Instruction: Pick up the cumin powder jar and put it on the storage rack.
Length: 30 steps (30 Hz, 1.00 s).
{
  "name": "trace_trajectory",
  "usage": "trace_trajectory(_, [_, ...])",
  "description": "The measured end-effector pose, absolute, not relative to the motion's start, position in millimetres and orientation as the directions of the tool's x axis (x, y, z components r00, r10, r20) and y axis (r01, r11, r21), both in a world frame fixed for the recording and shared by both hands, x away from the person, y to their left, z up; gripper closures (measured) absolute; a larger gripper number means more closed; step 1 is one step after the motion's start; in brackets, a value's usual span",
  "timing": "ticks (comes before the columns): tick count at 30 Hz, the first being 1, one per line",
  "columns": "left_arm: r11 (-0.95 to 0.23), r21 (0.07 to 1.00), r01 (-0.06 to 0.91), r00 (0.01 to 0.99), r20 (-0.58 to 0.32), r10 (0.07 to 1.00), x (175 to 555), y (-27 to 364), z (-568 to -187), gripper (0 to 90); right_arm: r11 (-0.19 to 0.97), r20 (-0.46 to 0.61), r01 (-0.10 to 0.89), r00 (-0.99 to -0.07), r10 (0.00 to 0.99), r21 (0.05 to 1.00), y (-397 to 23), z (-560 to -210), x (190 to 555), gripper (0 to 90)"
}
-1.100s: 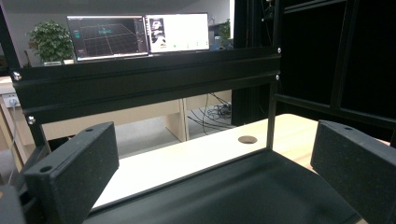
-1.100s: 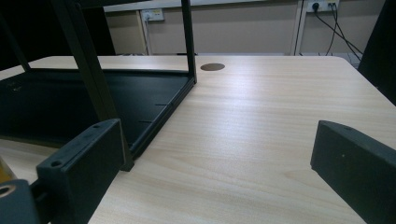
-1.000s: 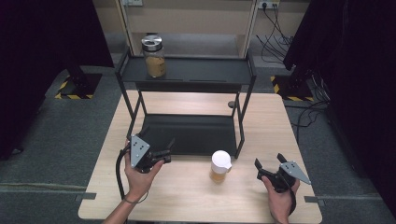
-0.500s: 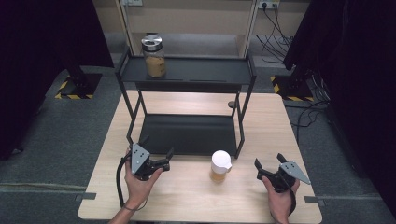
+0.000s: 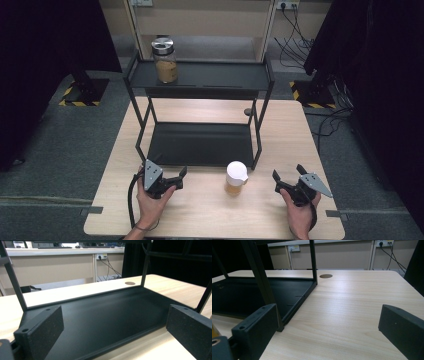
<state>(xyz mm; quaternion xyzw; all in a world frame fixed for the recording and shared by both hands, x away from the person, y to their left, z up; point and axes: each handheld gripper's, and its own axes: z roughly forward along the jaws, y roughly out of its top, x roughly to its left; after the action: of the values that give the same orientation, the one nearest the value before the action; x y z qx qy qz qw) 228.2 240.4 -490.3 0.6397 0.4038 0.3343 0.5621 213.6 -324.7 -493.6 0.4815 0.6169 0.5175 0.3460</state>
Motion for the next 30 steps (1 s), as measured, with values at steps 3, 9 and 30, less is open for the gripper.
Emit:
trace_trajectory(3, [-0.035, 0.988, 0.153, 0.45, -0.038, 0.892, 229.2, 240.9, -491.9, 0.7, 0.001, 0.071, 0.236, -0.298, 0.952, 0.972, -324.7, -493.6, 213.6, 3.1])
trace_trajectory(9, [-0.037, 0.983, 0.179, 0.446, -0.048, 0.894, 230.6, 240.2, -496.0, 0.7, 0.002, 0.07, 0.236, -0.298, 0.952, 0.972, -324.8, -493.6, 213.7, 3.1])
trace_trajectory(30, [-0.025, 0.972, 0.234, 0.444, -0.084, 0.892, 234.3, 243.1, -500.9, 2.0, -0.001, 0.074, 0.235, -0.301, 0.951, 0.972, -325.8, -493.8, 213.7, 3.1])
